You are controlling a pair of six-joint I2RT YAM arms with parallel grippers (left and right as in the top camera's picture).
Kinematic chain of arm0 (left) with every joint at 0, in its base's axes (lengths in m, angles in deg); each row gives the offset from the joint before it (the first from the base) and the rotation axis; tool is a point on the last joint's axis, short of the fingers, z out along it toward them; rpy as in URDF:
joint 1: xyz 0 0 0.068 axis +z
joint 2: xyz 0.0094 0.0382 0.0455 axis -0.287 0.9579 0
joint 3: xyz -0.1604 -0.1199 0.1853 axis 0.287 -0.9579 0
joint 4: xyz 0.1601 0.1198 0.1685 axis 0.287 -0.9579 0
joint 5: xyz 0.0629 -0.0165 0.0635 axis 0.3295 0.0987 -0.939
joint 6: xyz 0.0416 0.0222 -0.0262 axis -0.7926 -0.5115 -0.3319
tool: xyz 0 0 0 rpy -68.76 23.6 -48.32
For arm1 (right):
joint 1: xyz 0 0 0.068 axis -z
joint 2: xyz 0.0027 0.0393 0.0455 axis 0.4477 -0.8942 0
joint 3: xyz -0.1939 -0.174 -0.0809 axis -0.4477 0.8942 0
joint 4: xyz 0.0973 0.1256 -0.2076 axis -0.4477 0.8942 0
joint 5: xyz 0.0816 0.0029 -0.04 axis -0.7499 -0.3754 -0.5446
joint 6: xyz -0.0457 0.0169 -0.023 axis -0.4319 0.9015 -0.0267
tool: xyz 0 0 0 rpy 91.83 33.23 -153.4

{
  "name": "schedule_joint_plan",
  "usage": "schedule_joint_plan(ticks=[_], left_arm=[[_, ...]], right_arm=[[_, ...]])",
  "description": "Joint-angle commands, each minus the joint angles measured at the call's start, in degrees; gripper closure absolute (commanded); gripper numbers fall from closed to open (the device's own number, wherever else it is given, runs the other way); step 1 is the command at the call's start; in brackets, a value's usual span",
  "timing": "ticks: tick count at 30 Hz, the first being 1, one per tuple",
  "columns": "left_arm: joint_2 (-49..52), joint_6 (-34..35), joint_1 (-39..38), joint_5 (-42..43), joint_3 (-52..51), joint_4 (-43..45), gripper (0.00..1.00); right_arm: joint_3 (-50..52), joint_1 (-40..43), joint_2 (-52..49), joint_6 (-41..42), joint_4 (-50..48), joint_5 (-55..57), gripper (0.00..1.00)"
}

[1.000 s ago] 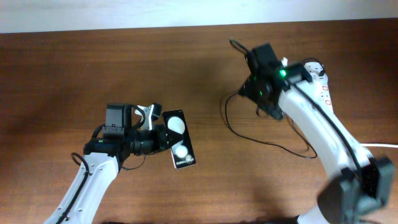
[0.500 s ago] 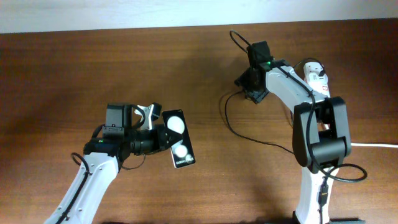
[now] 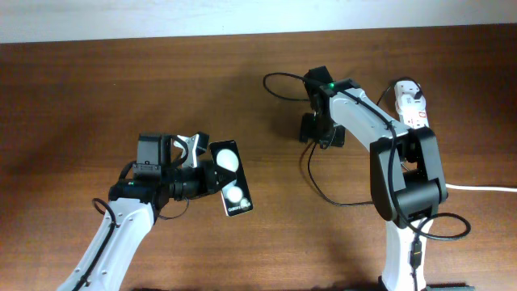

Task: Plug charger to phone and switch on socket
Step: 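Grasp the black USB-C cable end with the right gripper, then insert the cable plug into the phone's bottom port with the right gripper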

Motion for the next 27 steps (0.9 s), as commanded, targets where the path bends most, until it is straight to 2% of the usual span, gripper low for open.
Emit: schedule_joint_plan(ticks=[1, 2, 3, 6, 9, 10, 12, 15, 17, 19, 21, 26, 27], left_arm=[[-0.09, -0.46, 0.13, 0.94, 1.25, 0.46, 1.0], [-0.09, -0.46, 0.13, 0.94, 1.25, 0.46, 1.0], [-0.09, -0.46, 0.13, 0.94, 1.25, 0.46, 1.0], [-0.09, -0.46, 0.13, 0.94, 1.25, 0.46, 1.0], [-0.09, -0.46, 0.13, 0.96, 1.25, 0.44, 1.0], [-0.09, -0.46, 0.13, 0.96, 1.25, 0.46, 1.0], [-0.09, 0.61, 0.13, 0.96, 1.25, 0.42, 1.0], [-0.09, 2.12, 0.13, 0.96, 1.25, 0.7, 1.0], [-0.07, 4.7, 0.13, 1.4, 1.25, 0.7, 1.0], [-0.07, 7.04, 0.13, 2.6, 1.25, 1.36, 1.0], [0.24, 8.0, 0.13, 7.45, 1.25, 6.8, 1.0], [6.03, 19.21, 0.11, 12.37, 1.25, 22.86, 1.0], [8.59, 24.55, 0.0, 15.65, 1.25, 29.38, 1.0]], right_arm=[[1.77, 0.42, -1.9, 0.98, -0.87, 2.43, 0.33], [1.77, 0.42, -1.9, 0.98, -1.29, 2.43, 0.35], [1.79, 0.42, -1.9, 0.96, -1.49, 2.4, 0.49], [1.84, 0.42, -1.95, 0.94, -1.44, 2.43, 0.72], [1.81, 0.42, -1.95, 0.92, -1.64, 2.45, 0.84], [1.81, 0.42, -1.95, 0.87, -1.27, 2.4, 0.96], [1.77, 0.42, -1.88, 0.59, 1.64, 1.95, 0.96], [1.38, 0.48, 0.04, -6.67, 4.44, -6.82, 0.96], [1.38, 0.46, 5.03, -10.69, 7.06, -13.64, 0.96], [1.38, 0.46, 9.99, -10.69, 10.05, -14.64, 0.96], [1.4, 0.42, 17.16, -10.69, 14.14, -14.67, 0.96], [1.64, 0.28, 32.0, -10.69, 22.71, -15.5, 0.96], [2.29, -0.42, 35.41, -10.69, 24.37, -16.09, 0.96]])
